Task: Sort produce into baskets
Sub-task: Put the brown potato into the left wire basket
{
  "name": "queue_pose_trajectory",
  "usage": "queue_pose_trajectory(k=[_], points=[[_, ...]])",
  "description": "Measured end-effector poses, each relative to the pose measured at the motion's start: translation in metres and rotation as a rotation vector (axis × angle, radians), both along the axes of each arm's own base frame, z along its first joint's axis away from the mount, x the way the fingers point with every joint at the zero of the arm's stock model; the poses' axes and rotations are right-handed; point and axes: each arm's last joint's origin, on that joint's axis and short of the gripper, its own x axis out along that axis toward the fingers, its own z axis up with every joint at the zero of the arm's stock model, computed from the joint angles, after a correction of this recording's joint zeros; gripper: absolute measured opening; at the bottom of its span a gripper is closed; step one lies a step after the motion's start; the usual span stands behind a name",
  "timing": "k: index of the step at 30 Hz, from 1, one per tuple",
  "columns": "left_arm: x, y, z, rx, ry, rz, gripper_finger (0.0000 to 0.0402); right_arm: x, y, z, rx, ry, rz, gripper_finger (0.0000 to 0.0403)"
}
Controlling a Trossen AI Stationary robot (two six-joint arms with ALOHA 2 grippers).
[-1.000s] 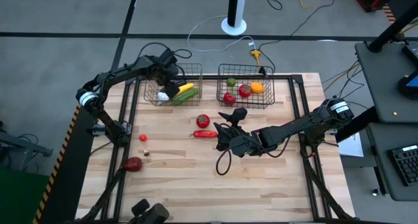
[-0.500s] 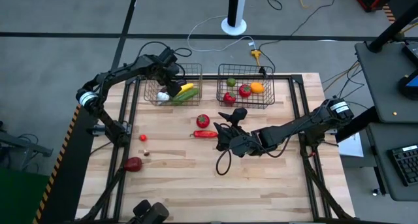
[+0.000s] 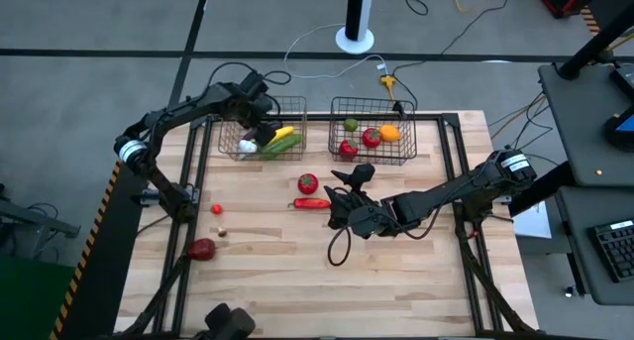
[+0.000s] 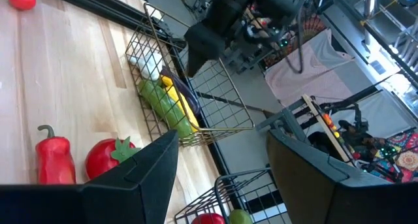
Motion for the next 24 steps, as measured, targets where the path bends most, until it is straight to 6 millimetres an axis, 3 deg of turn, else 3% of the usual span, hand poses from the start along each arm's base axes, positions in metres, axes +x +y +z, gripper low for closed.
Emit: queue_pose_trajectory(k=[7,14,16,20,24], points=[[0.004,-0.005,0.019,-0.052,-0.246,-0.148,0.0265,0.0,0.0,0.0,0.0,0.001,0.0,0.0224],[0.005,-0.003,0.022,-0.044,-0.304,-0.158,0.0265,0.0,0.0,0.0,0.007,-0.003,-0.003,0.0224],[0.005,-0.001,0.021,-0.015,-0.28,-0.138,0.0265,-0.001,0.0,-0.001,0.009,0.002,-0.004,0.0224],[-0.001,0.0,0.018,0.136,-0.045,-0.01,0.0265,-0.001,0.0,-0.002,0.015,0.006,-0.008,0.0224],[0.0,-0.001,0.021,0.154,-0.039,0.052,0.0265,-0.001,0.0,-0.003,0.015,0.006,-0.008,0.0224]])
